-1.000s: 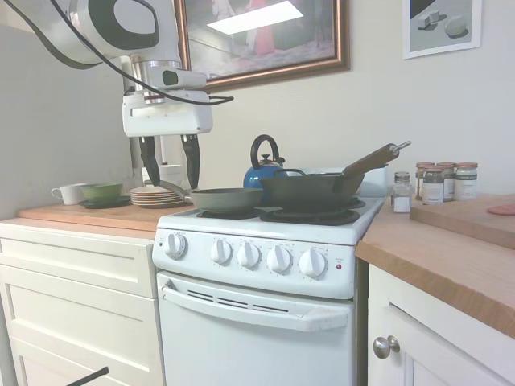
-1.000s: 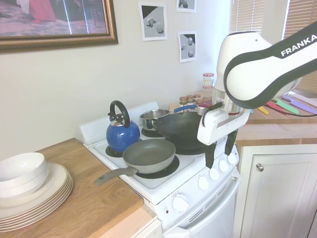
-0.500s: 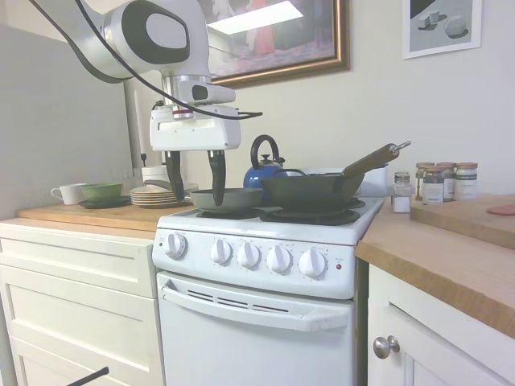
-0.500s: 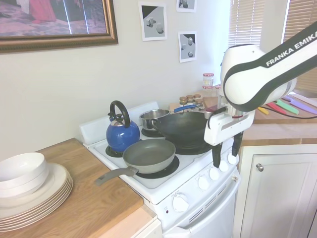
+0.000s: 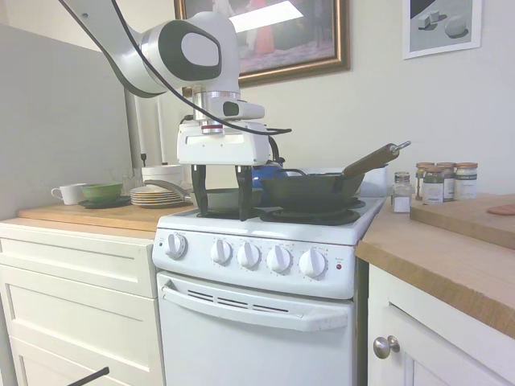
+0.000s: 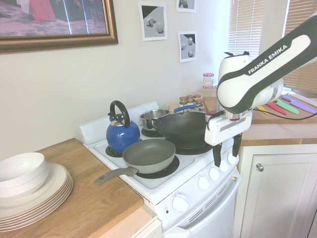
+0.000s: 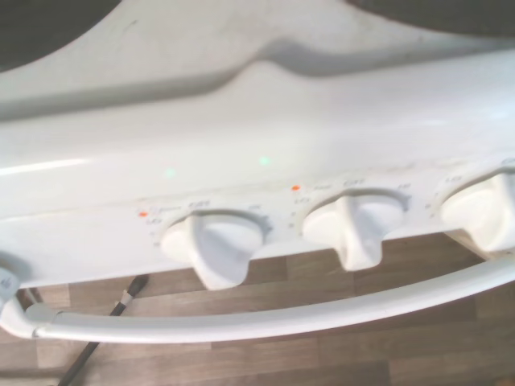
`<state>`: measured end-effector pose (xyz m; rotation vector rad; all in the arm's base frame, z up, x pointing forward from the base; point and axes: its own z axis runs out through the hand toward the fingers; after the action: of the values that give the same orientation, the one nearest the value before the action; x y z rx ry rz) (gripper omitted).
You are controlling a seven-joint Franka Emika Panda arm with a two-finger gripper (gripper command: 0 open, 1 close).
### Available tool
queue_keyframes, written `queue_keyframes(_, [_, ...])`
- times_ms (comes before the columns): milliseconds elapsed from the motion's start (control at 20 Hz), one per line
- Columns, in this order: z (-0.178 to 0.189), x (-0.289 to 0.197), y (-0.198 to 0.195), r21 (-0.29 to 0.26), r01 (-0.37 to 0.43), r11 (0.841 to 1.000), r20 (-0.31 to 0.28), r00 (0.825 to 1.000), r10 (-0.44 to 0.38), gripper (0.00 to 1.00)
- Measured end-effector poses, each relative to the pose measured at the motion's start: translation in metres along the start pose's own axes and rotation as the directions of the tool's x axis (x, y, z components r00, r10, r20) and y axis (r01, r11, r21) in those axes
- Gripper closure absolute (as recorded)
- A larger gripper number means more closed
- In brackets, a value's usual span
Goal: Turn on the stove on the top right
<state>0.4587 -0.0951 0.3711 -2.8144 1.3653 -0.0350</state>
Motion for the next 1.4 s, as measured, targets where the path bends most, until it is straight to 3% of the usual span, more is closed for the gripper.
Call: queue_keyframes(1400, [0.012, 0.028, 0.009, -0.012, -0.034, 0.999, 0.002, 0.999, 0.034, 1.0])
